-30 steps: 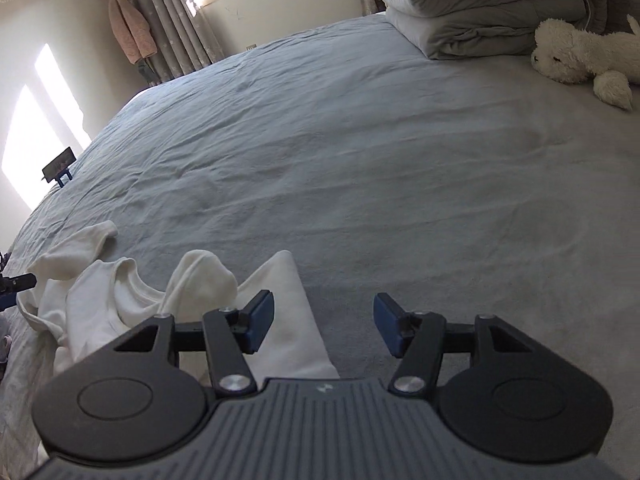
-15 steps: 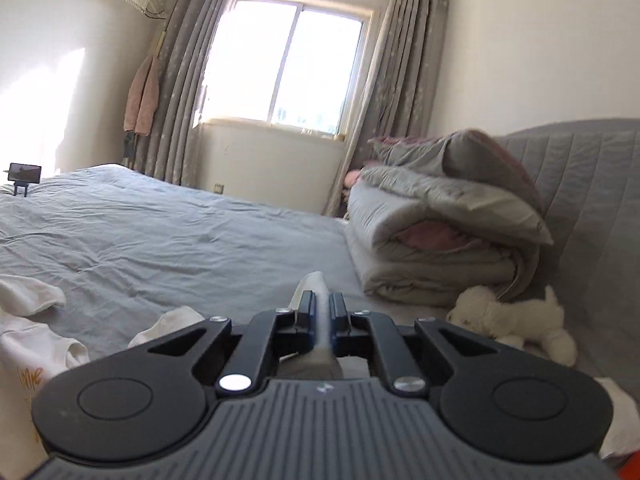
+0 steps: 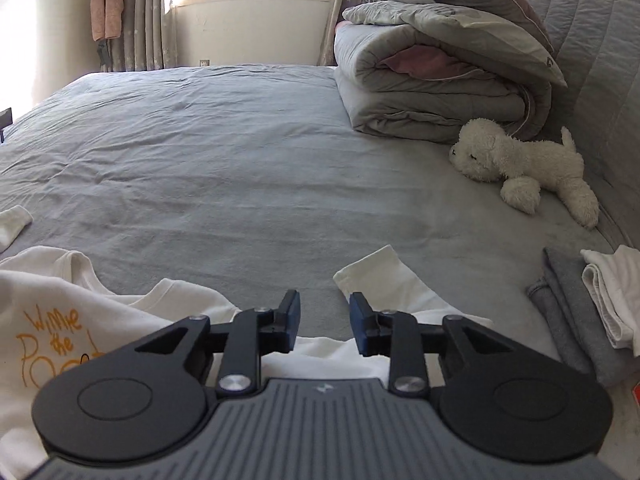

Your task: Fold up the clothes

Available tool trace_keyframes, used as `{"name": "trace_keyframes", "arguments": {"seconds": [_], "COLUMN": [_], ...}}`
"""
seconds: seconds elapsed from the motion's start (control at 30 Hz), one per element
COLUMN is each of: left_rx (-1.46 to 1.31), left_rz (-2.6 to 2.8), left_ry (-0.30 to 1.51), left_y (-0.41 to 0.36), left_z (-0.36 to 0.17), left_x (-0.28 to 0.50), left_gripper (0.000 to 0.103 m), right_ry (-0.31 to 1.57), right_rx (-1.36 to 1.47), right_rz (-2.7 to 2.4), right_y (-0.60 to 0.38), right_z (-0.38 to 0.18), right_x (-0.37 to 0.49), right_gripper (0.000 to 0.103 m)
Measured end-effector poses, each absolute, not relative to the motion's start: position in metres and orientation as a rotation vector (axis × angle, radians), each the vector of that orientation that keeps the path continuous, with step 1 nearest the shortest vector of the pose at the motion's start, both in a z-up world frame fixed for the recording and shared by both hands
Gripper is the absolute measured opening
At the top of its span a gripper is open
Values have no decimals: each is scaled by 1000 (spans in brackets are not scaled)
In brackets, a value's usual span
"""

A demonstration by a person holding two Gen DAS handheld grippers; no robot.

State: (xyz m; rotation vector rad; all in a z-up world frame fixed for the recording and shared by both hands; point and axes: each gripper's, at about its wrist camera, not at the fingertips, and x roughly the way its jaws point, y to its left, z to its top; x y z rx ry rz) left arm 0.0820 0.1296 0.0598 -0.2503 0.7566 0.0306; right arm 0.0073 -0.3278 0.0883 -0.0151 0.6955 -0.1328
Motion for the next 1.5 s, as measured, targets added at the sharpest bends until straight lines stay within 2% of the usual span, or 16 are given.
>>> {"name": "trace_keyframes", "arguments": {"seconds": [0.03, 0.07, 0.27, 0.37, 0.4, 0.43, 0.47, 0.53, 0.6, 0.73, 0.93, 1.03, 1.1, 1.17, 1.3, 1.5], "left_rx": [-259, -267, -170, -176, -178, -180, -182, -186, -190, -256, -338, -363, -353, -327, -230, -226], "left_rz": [26, 22, 21, 42, 49, 55, 62, 76, 90, 139, 145, 121, 143, 152, 102, -31], "left_ry": [757, 758, 801, 810, 814, 817, 820, 826, 833, 763, 582, 605, 603, 582, 584, 715], "left_y": [129, 129, 111, 114, 116, 117, 118, 120, 122, 144, 169, 171, 169, 165, 145, 112], "left_z": [61, 62, 55, 54, 54, 54, 54, 53, 53, 70, 87, 79, 83, 89, 99, 85], "left_x": [81, 80, 78, 79, 79, 79, 79, 79, 79, 71, 64, 72, 68, 61, 44, 16], "left_gripper": [90, 91, 96, 95, 82, 70, 43, 14, 9, 8, 9, 20, 60, 77, 84, 85], "right_ry": [704, 715, 733, 761, 789, 804, 814, 817, 784, 701, 559, 570, 579, 588, 607, 619], "right_rx": [-15, 1, 68, 95, 92, 59, -3, -113, -138, -148, -169, -157, -149, -141, -125, -106], "right_rz": [-111, -92, -6, 29, 63, 87, 93, 109, 108, 83, -1, -13, -20, -27, -42, -66], "right_y": [-324, -321, -305, -296, -291, -283, -273, -256, -251, -251, -249, -249, -249, -250, -250, -248], "right_z": [88, 85, 70, 60, 55, 51, 48, 45, 51, 68, 79, 79, 79, 79, 79, 78], "right_x": [6, 9, 28, 36, 37, 37, 37, 34, 29, 18, 10, 6, 3, 1, -5, -14], "right_gripper": [56, 58, 58, 58, 58, 47, 28, 19, 17, 16, 13, 10, 16, 18, 18, 19]}}
